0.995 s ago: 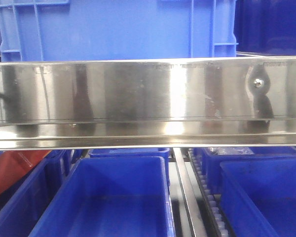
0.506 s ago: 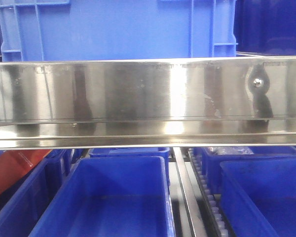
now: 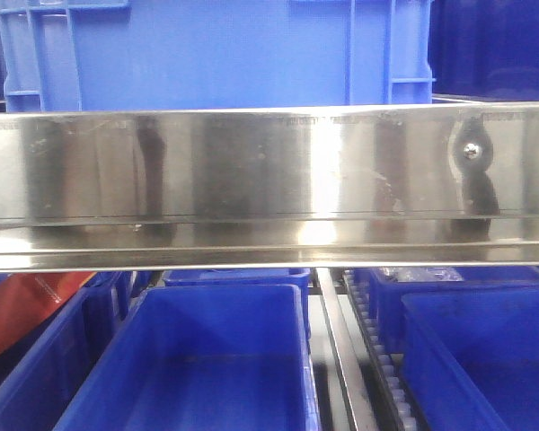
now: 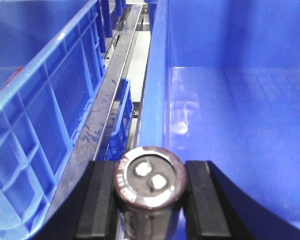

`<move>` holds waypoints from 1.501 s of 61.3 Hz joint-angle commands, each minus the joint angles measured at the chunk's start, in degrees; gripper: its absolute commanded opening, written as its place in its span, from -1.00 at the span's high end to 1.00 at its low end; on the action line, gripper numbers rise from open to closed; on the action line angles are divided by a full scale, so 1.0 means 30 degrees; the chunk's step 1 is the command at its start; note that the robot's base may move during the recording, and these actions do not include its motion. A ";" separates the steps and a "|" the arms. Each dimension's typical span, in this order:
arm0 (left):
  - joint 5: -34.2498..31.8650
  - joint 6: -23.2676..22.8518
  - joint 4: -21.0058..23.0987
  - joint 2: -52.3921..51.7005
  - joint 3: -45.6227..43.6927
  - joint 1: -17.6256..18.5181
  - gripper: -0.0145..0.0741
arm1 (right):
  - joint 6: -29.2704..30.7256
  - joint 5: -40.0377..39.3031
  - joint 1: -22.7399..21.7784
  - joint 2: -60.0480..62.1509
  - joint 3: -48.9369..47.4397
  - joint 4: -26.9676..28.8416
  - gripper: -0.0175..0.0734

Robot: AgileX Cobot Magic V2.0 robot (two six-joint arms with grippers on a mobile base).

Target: Place cylindrical capacitor in blue bin on shelf

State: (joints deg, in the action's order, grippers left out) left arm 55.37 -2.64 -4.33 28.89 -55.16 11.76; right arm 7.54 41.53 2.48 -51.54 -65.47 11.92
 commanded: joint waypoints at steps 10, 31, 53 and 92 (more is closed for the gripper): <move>-0.0312 -0.0165 0.0118 -0.0983 0.0992 -0.0221 0.92 | 0.0487 -0.0510 0.3053 -0.2616 -0.4955 0.0061 0.97; -0.0358 -0.0165 0.0160 -0.0983 0.0990 -0.0221 0.92 | 0.0670 0.0656 0.8569 -0.9594 -1.1927 -0.0252 0.97; -0.0358 -0.0165 0.0160 -0.0983 0.0990 -0.0221 0.92 | 0.0670 0.0562 1.0199 -1.5684 -1.3944 -0.0252 0.97; -0.0248 -0.0165 0.0160 -0.0983 0.0990 -0.0221 0.92 | 0.0670 0.0986 1.0199 -1.6292 -1.3944 -0.0252 -0.58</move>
State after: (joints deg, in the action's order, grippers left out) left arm 55.37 -2.64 -4.22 26.15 -52.34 11.38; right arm 9.12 44.75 33.02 -102.33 -106.80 11.58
